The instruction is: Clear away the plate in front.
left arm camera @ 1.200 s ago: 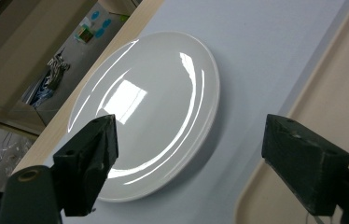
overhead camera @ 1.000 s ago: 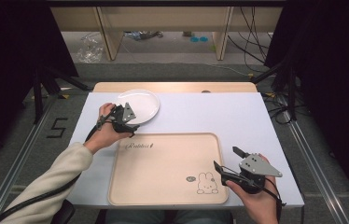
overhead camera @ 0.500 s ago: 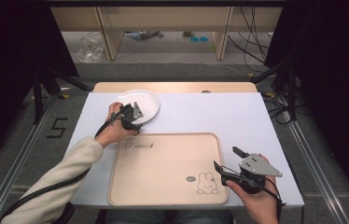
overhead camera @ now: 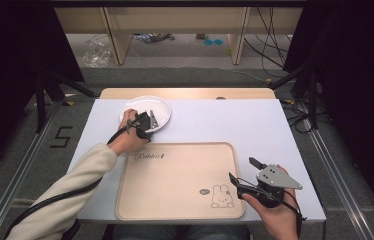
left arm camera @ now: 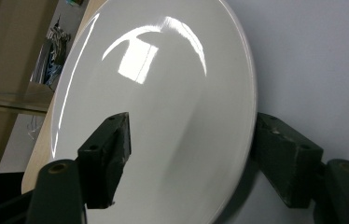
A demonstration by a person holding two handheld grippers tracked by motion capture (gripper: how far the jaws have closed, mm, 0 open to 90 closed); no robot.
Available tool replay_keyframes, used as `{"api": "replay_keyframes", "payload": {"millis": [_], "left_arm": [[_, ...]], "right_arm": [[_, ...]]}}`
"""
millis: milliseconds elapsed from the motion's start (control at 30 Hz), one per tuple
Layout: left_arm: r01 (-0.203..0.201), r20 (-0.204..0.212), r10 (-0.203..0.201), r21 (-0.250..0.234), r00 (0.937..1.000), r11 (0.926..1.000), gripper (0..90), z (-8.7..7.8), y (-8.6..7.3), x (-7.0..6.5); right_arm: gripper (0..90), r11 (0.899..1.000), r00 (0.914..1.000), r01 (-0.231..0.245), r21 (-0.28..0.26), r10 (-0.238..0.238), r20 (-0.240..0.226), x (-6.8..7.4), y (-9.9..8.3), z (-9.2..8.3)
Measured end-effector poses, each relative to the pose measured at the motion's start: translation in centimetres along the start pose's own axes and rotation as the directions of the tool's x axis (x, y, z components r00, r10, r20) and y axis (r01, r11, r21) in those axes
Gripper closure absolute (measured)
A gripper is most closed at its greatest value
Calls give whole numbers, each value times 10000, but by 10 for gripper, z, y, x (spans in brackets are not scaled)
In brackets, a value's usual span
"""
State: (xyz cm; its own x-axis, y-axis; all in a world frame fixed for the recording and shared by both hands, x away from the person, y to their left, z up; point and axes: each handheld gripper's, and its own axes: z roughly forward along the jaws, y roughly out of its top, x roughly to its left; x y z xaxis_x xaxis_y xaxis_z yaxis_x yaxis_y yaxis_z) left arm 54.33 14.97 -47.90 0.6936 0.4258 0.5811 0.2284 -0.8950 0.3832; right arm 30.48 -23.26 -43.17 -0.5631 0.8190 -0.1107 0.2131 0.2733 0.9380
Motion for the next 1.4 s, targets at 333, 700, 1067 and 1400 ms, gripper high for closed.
{"api": "replay_keyframes", "payload": {"millis": [333,700,1067,1400], "left_arm": [[-671,463,653,370,9968,9971,536,-1,5,-2],[-658,1024,568,872,9931,9940,741,0,12,-5],[-825,510,777,1005,9957,9915,793,-5,16,-8],[-618,-761,662,588,9949,9964,881,-30,24,8]], "right_arm": [[212,9998,9998,-146,112,148,-120,1,0,0],[215,9998,9997,-147,124,149,-186,1,0,0],[222,9996,9994,-175,202,181,-287,1,0,-1],[229,9997,9995,-154,164,158,-276,1,0,0]]}}
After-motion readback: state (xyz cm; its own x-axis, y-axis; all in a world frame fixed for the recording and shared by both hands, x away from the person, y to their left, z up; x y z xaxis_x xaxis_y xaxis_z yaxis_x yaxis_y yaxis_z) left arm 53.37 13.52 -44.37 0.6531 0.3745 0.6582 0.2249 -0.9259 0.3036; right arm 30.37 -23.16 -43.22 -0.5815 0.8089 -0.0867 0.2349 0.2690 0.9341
